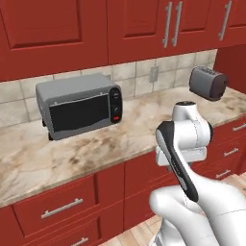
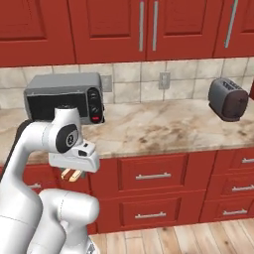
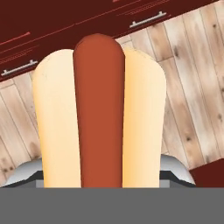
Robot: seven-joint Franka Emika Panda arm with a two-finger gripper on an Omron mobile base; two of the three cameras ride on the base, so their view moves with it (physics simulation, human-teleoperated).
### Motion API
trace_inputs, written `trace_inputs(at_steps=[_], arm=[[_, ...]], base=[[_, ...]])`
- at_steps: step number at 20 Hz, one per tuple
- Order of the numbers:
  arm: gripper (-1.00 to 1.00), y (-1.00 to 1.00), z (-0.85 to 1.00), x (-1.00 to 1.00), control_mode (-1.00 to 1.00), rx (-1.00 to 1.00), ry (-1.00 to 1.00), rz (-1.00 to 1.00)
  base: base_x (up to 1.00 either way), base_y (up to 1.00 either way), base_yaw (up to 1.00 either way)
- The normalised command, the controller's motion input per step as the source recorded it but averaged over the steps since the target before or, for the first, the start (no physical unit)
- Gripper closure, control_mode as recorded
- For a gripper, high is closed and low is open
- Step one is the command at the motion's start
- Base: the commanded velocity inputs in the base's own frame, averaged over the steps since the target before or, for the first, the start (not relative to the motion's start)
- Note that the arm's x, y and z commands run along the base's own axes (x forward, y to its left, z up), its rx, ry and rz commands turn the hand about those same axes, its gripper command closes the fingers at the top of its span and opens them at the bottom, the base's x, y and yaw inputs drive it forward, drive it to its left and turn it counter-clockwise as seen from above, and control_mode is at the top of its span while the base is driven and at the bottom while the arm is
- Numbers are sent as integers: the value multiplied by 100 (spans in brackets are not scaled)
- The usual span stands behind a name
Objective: Store the hot dog in the freezer for long-term storage. Close the freezer door after placing the cooked food.
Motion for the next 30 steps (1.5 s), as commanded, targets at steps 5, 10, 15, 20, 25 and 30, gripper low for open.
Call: trace_inputs(at_steps=[5,10,15,20,25,30], arm=[[100,0,0,0,100,0,0,0],[100,0,0,0,100,0,0,0],[100,0,0,0,100,0,0,0],[100,0,0,0,100,0,0,0],[100,0,0,0,100,0,0,0],[100,0,0,0,100,0,0,0]], base=[[-3,0,-48],[0,0,-44],[20,1,21],[-8,0,56],[-20,0,68],[-12,0,77]])
